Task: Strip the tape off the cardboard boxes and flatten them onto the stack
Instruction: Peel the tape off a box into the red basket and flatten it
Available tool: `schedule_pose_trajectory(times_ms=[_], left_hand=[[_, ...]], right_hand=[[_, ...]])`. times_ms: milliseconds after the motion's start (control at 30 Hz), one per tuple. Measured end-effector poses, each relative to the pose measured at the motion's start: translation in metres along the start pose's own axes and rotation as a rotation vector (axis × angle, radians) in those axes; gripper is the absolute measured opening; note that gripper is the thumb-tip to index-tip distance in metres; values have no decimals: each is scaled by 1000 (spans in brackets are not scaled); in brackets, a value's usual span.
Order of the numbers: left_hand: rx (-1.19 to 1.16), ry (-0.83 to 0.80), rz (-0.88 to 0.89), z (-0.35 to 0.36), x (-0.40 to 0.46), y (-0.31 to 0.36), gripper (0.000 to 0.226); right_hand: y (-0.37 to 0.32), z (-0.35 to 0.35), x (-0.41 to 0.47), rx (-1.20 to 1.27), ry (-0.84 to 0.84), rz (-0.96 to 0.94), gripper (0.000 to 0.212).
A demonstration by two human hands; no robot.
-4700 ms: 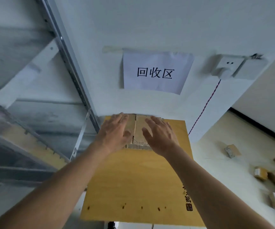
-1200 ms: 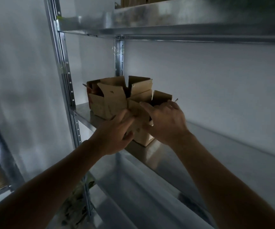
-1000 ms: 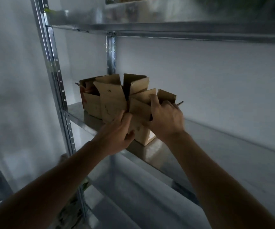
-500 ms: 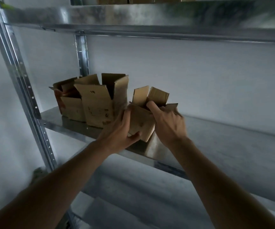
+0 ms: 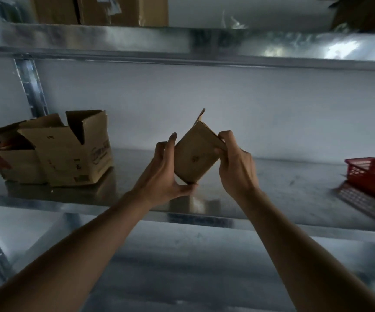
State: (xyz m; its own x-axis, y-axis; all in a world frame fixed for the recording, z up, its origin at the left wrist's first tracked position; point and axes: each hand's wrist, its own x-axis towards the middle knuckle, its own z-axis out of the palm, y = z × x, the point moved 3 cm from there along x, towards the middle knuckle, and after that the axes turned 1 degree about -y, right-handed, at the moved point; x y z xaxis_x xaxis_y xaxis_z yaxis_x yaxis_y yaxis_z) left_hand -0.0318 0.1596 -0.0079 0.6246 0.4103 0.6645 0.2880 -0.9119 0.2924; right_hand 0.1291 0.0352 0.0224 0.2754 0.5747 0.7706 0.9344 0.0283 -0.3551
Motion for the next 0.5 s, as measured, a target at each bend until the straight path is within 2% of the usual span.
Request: schedule_pose_trajectory(times_ms=[133,300,500], left_hand=[[-107,70,59,27,12,37,137],[-187,53,65,68,23,87,141],[-156,95,91,104,46,147,114]], right_hand=[[39,-39,-12,130,56,116,19],[95,-87,-33,343,75,260,17],[165,-138,-49,756,4,535,21]])
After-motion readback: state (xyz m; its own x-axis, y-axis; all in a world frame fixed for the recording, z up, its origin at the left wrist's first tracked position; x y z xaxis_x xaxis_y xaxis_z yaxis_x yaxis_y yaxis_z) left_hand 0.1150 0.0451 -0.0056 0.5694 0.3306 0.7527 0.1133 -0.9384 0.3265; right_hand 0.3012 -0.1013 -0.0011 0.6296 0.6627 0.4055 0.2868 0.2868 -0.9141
